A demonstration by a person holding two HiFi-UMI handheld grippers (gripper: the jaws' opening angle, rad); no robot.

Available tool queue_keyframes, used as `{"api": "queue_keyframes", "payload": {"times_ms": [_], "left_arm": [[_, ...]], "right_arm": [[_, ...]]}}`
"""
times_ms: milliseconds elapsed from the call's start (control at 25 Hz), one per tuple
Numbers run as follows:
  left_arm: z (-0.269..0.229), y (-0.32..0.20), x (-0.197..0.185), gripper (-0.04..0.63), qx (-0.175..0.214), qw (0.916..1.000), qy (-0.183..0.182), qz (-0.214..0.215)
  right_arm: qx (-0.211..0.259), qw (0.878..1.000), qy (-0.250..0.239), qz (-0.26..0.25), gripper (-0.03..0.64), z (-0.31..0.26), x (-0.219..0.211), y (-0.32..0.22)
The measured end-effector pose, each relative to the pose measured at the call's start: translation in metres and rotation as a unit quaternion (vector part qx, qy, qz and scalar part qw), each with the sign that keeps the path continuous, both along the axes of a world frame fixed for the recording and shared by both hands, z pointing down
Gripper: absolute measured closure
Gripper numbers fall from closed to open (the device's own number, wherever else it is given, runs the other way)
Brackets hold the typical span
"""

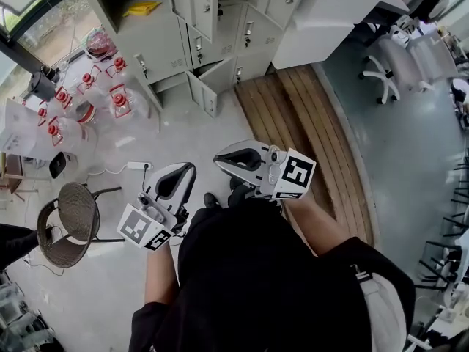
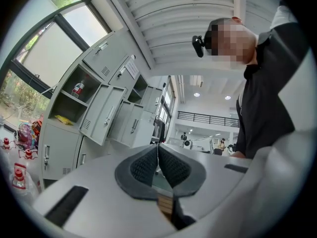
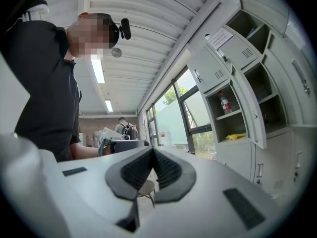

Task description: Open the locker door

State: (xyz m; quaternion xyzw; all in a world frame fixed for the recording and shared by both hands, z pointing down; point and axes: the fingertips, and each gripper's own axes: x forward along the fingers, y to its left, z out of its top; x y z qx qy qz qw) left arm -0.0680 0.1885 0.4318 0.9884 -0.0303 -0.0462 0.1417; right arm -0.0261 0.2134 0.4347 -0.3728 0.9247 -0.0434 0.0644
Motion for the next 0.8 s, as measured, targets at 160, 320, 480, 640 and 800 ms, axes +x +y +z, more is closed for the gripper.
{"api": "queue_keyframes", "payload": {"times_ms": [160,320,480,640,800], "left_arm": [[0.000,0.006,-0.017,0.577,-0.006,1.0000,0.004,-0.001],[0.001,0.005,-0.025,0.577,-0.003,1.0000,0.001,-0.006],[0.003,0.010,-0.027,0.577,-0.007,0.9998,0.001,-0.021],[0.002,0.020,-0.016,0.577,-0.008,0.9995,-0.007,-0.029],[-0.004,0.039,0.001,0.577,-0.004,0.9994,-0.009,-0.034]], "right_arm": [[-0.013,1.000,0.011,0.004,0.604,0.005,-0.013,0.009],[-0.010,1.000,0.012,0.008,0.604,0.003,-0.016,0.006],[0.002,0.999,0.029,-0.014,0.604,-0.001,-0.027,0.008],[0.008,0.999,0.039,-0.032,0.604,-0.005,-0.021,0.016],[0.007,0.999,0.037,-0.036,0.604,-0.009,-0.003,0.034]]}}
